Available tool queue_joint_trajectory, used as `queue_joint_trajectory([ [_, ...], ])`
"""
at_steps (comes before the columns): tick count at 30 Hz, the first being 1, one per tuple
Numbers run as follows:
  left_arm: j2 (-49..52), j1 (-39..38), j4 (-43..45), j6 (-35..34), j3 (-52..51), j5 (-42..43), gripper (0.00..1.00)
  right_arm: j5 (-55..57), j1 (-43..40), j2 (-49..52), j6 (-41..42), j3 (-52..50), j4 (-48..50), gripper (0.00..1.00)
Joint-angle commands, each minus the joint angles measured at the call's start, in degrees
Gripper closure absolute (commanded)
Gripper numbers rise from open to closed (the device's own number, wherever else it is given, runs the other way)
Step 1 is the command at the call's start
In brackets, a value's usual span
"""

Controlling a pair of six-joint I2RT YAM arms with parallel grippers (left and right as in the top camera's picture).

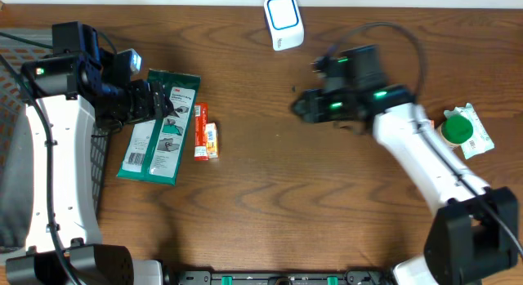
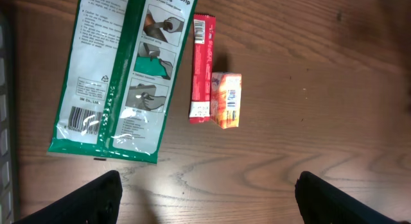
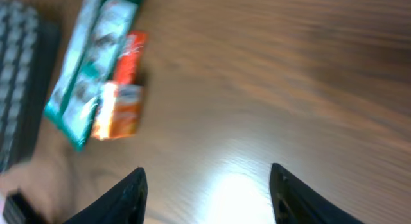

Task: Scan the item barcode
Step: 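Move the right gripper left toward the second orange tissue pack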

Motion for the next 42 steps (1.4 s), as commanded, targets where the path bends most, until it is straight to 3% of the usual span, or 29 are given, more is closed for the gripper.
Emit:
queue_joint_trajectory([
  [1, -0.8, 0.0, -0.2, -0.3, 0.0, 0.3, 0.13, 4.8, 7.3, 2.8, 7.5, 0.4, 2.9, 0.43],
  [6, -0.8, 0.0, -0.2, -0.3, 0.0, 0.3, 0.13, 5.4, 16.4, 9.9, 11.2, 0.4, 12.3, 0.32],
  [17, -0.8, 0.0, -0.2, -0.3, 0.0, 0.3, 0.13, 8.7, 25.4, 21.7, 11.2, 0.4, 28.7, 0.28],
  [21, -0.8, 0.0, -0.2, -0.3, 0.0, 0.3, 0.13, 14.9, 25.9, 21.8, 11.2, 0.4, 28.5, 0.4],
  [23, -0.8, 0.0, -0.2, -0.3, 0.0, 0.3, 0.13, 16.5, 25.9, 21.8, 11.2, 0.4, 28.6, 0.52],
  [31, -0.8, 0.0, -0.2, -0.3, 0.0, 0.3, 0.13, 16.6, 24.1, 19.2, 11.2, 0.4, 26.0, 0.82],
  [42, -0.8, 0.0, -0.2, -0.3, 0.0, 0.3, 0.13, 16.5, 17.6, 11.3, 11.2, 0.4, 5.2, 0.87],
])
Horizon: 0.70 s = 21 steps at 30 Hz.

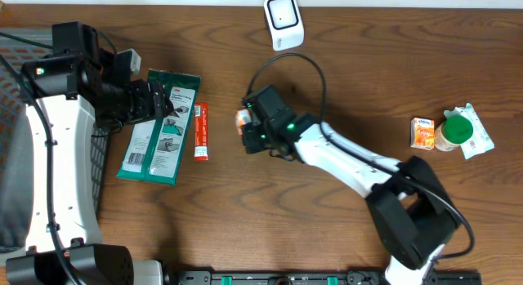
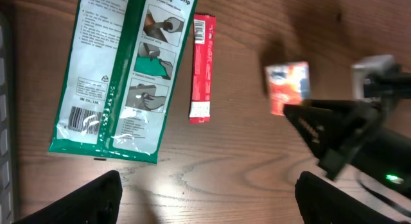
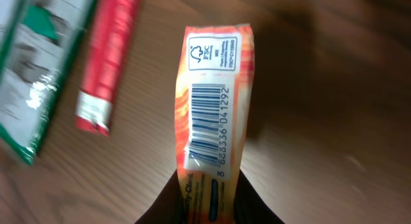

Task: Scan the item barcode

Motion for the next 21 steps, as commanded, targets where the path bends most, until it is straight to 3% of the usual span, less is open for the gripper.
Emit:
queue_joint_trajectory([
  [1, -0.8, 0.0, -0.2, -0.3, 0.0, 0.3, 0.13, 0.2, -2.2, -0.9, 0.0, 0.2, -5.5, 0.87],
  [6, -0.8, 0.0, -0.2, -0.3, 0.0, 0.3, 0.13, 0.3, -4.0, -0.2, -0.1, -2.0, -9.2, 0.88],
  [8, -0.8, 0.0, -0.2, -0.3, 0.0, 0.3, 0.13, 0.3, -4.3, -0.2, -0.1, -3.1, -9.2, 0.83],
  [9, -0.8, 0.0, -0.2, -0.3, 0.0, 0.3, 0.13, 0.6, -4.4, -0.2, -0.1, -3.5, -9.2, 0.77],
  [10, -0.8, 0.0, -0.2, -0.3, 0.0, 0.3, 0.13, 1.1, -4.6, -0.2, -0.1, -3.9, -9.3, 0.61],
  [13, -0.8, 0.0, -0.2, -0.3, 0.0, 0.3, 0.13, 3.5, -5.4, -0.2, -1.7, -4.2, -10.8, 0.28],
  [21, -0.8, 0.0, -0.2, -0.3, 0.0, 0.3, 0.13, 3.4, -8.9, -1.5, -7.0, -1.8, -15.9, 0.13],
])
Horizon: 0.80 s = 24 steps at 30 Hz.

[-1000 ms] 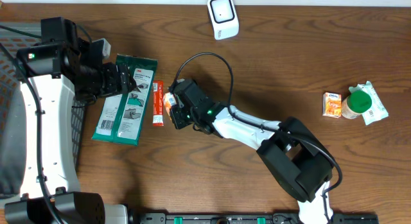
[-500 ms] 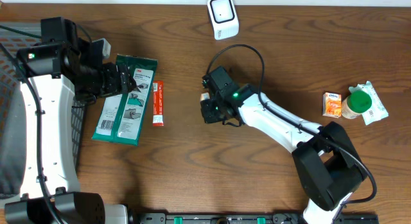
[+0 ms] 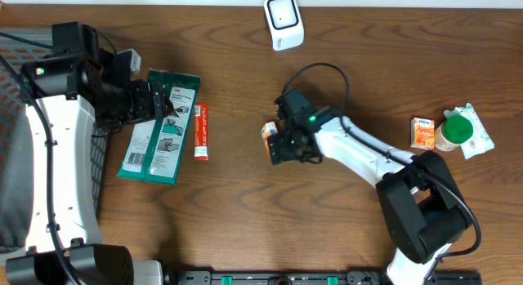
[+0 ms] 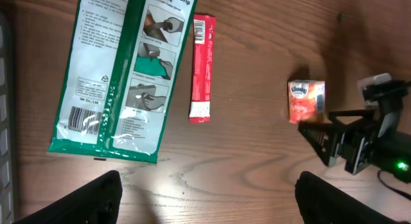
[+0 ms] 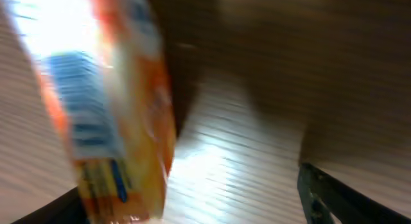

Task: Scan the item barcode

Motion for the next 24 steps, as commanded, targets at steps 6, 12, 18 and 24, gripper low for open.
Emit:
queue_joint_trajectory([
  [6, -0.8, 0.0, -0.2, -0.3, 0.0, 0.3, 0.13, 1.0, -3.4, -6.1, -8.7, 5.9, -7.6, 0.01],
  [12, -0.8, 0.0, -0.2, -0.3, 0.0, 0.3, 0.13, 1.1, -3.6, -13.2, -9.0, 6.3, -8.2, 0.01],
  [18, -0.8, 0.0, -0.2, -0.3, 0.0, 0.3, 0.13, 1.3, -3.6, -15.9, -9.6, 6.3, -8.1, 0.02],
  [24, -0.8, 0.0, -0.2, -0.3, 0.0, 0.3, 0.13, 1.0, -1.9, -14.2, -9.6, 6.0, -5.8, 0.66],
])
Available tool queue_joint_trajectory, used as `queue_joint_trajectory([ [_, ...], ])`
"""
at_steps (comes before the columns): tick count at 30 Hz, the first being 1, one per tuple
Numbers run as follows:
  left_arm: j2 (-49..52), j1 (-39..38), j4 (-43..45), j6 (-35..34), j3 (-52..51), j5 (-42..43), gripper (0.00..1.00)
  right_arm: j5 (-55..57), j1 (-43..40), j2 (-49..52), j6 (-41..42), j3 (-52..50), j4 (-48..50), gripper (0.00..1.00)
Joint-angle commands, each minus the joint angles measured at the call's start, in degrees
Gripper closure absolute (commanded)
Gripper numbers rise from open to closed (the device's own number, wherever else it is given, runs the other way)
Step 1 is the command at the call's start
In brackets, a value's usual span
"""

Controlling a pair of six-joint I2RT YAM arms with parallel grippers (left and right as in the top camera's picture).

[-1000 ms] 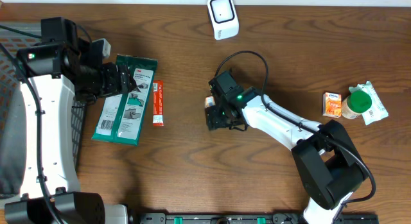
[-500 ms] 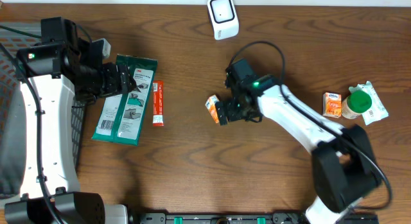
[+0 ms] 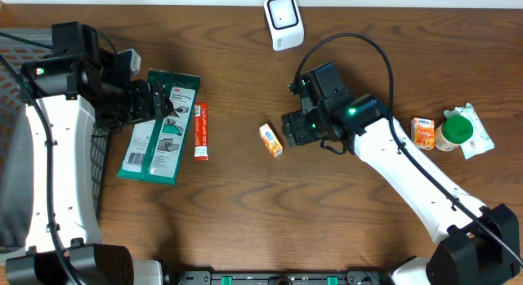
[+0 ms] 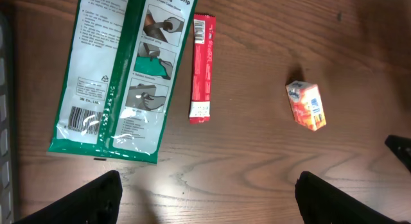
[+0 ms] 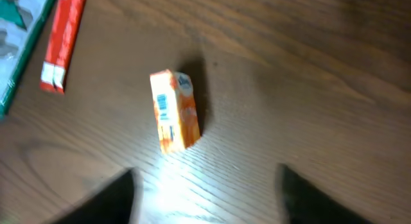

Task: Scan the item barcode

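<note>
A small orange box [image 3: 271,140] lies on the wooden table near its middle, its barcode side showing in the right wrist view [image 5: 173,110]. My right gripper [image 3: 292,131] hangs just right of it, open and empty [image 5: 205,198]. The white scanner [image 3: 283,20] stands at the back edge. My left gripper [image 3: 159,103] hovers open over the green glove packet [image 3: 159,126], with nothing between its fingers [image 4: 205,198]. The left wrist view also takes in the orange box [image 4: 307,106].
A red stick pack [image 3: 201,131] lies right of the glove packet. At the far right sit a second orange pack [image 3: 422,132] and a green-lidded bottle [image 3: 458,130] on a wrapper. A dark basket edge [image 3: 10,113] runs along the left side.
My right gripper was shut on the orange box just above the table. Now it is open and sits a little right of the box, which lies on the wood. The left arm is unchanged.
The orange box first lay against the red stick pack while my right gripper was open at the centre right. Then that gripper held the box clear of the stick, barcode showing, then further right. Now the box lies released mid-table.
</note>
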Motion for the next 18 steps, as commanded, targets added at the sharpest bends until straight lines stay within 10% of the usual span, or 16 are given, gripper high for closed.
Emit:
queue_joint_trajectory([
  [1, -0.8, 0.0, -0.2, -0.3, 0.0, 0.3, 0.13, 0.3, 1.7, 1.9, -0.2, 0.5, 1.7, 0.8],
  [4, -0.8, 0.0, -0.2, -0.3, 0.0, 0.3, 0.13, 0.3, 4.5, 4.1, -0.2, 0.5, 4.3, 0.99],
  [18, -0.8, 0.0, -0.2, -0.3, 0.0, 0.3, 0.13, 16.1, 13.1, 16.3, -0.3, 0.5, 10.9, 0.99],
])
